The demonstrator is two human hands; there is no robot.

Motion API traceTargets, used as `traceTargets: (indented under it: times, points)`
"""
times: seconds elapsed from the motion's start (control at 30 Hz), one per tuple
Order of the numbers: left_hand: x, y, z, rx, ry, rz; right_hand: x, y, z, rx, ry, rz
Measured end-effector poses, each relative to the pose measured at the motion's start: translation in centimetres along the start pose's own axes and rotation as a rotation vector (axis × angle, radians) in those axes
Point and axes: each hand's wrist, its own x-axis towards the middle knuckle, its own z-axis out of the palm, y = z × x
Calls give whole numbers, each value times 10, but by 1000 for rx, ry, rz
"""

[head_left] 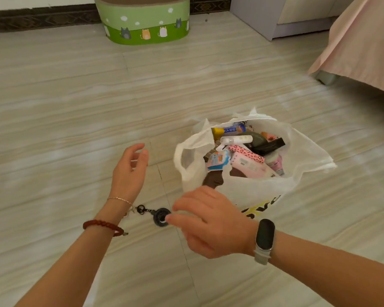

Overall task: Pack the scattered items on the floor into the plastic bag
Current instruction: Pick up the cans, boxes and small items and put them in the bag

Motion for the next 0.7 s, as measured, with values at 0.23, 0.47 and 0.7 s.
traceTargets:
  times: [0.23, 0.47, 0.7]
  points:
    - [-17, -129, -48, 738, -270, -190, 15, -7, 134, 133, -688, 591]
    - [-44, -165, -44, 883, -321, -165, 18, -1, 189, -34, -714, 854]
    - [-48, -155, -46, 380, -62, -218, 23, -6, 160, 309, -664, 929]
